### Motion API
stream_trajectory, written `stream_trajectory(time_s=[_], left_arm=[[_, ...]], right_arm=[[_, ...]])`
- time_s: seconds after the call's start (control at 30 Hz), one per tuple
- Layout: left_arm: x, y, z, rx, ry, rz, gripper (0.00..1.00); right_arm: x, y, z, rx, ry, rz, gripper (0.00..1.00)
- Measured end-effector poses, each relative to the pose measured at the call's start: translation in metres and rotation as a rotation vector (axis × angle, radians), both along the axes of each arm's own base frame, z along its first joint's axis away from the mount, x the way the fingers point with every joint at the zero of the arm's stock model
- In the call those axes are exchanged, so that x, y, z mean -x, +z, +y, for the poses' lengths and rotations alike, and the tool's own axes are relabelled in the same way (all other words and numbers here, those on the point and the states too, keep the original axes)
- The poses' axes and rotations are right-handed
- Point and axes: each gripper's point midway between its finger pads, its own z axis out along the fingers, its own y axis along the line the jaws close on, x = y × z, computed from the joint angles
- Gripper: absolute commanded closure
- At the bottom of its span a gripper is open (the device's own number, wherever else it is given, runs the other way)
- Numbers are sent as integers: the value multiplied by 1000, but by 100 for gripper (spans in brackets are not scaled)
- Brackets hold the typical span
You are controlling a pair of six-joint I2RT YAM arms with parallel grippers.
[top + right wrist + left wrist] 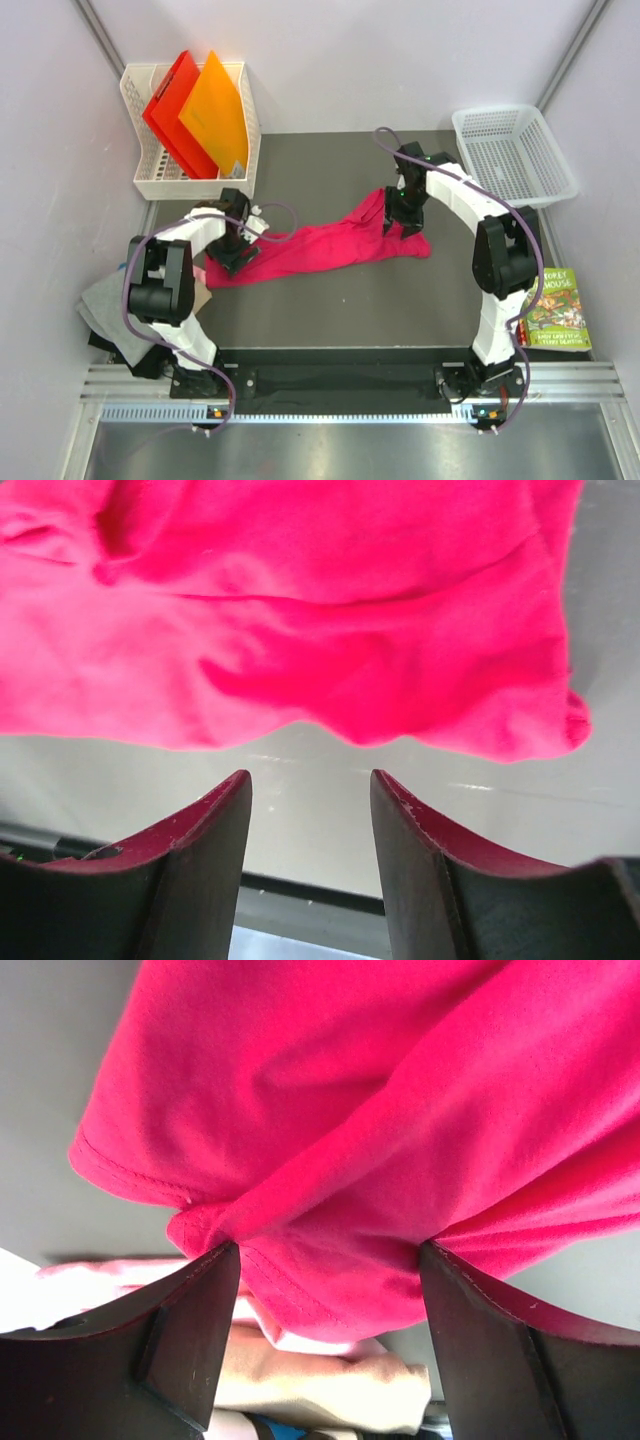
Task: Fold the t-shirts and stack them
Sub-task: Fold the other side of the tshirt into a rectangle
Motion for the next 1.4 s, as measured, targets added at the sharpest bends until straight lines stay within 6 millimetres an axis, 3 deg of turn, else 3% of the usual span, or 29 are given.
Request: stream_trajectory(time_s=[0.13,0.3,0.4,0.53,0.57,0.7,0.87,1.07,1.23,1.3,1.4], left_arm=[[2,12,0,4,11,27,22],[-20,37,-9,52,32,-30,22],[-23,42,-13,72,43,-41,22],[-19,41,-17,97,56,-26,23],[-19,41,-18,102,64,-27,23],[-18,30,-19,104,79,-15,23],[1,-6,-13,73,89,68,24],[5,-5,-11,70,76,48,23],[15,-4,-6,50,59,50,23],[16,-3,-5,47,56,53,23],[14,11,-6,55,57,65,23]], right_arm=[[0,6,7,-33,8,0,49],[-6,0,9,-37,7,-9,51],[-10,-20,9,-23,7,4,52],[1,-59,-5,46,3,68,51],[1,-61,-7,46,0,71,51],[0,-61,-15,45,-10,49,52],[4,-61,-34,37,-37,42,53],[22,-61,-59,53,-60,39,53],[52,-61,-76,102,-63,101,51],[56,-53,-80,121,-55,109,50],[42,-31,-79,122,-56,80,49]])
